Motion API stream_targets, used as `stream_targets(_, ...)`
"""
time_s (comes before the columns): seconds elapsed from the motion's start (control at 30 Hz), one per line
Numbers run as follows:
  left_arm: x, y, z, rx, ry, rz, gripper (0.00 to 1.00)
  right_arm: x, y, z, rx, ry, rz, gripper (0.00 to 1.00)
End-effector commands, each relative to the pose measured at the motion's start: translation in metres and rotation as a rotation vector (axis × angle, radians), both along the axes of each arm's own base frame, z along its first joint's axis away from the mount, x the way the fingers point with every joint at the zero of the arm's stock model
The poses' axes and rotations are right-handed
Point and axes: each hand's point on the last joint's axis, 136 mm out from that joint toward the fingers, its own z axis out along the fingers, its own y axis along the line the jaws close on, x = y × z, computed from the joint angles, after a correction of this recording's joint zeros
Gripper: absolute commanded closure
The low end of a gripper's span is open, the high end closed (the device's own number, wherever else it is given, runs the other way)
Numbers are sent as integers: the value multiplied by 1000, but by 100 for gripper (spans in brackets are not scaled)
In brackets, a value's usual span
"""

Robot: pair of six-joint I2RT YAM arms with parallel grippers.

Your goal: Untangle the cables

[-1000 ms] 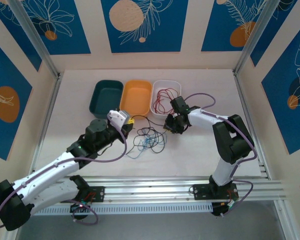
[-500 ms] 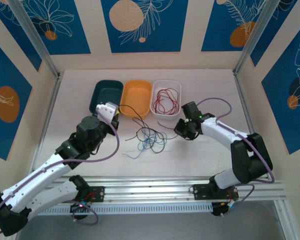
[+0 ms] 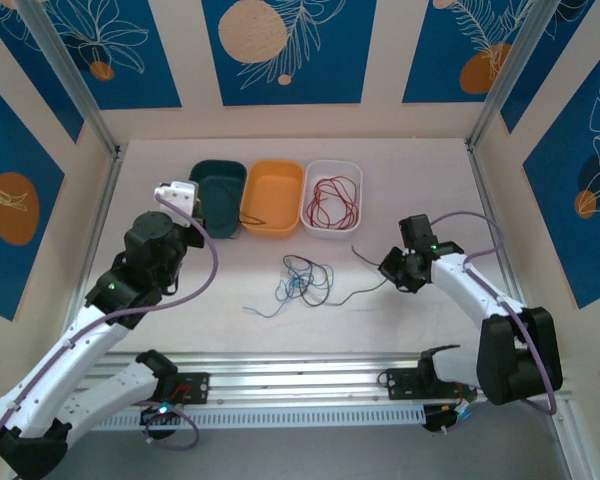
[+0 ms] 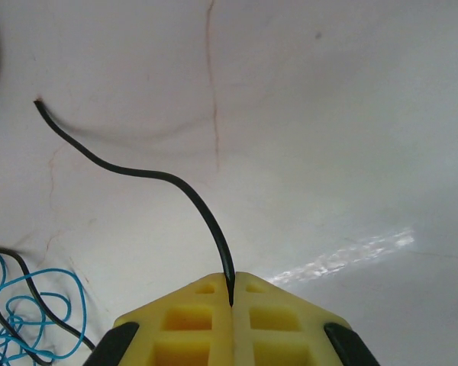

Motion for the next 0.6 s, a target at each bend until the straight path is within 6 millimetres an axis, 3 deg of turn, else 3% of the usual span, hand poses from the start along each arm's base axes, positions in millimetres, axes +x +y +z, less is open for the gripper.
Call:
stream_targets(0.0,0,16,15,6,-12,50,100,-12,-12,-1,-20,16,-7,100)
stream_targets(0.3,14,16,20,-14,18,41,100,-13,-22,10,9,-32,-41,100)
stream_targets(0.57,27,-18,27,-166,75,-165,100,-8,-13,25,51,-76,-11,100)
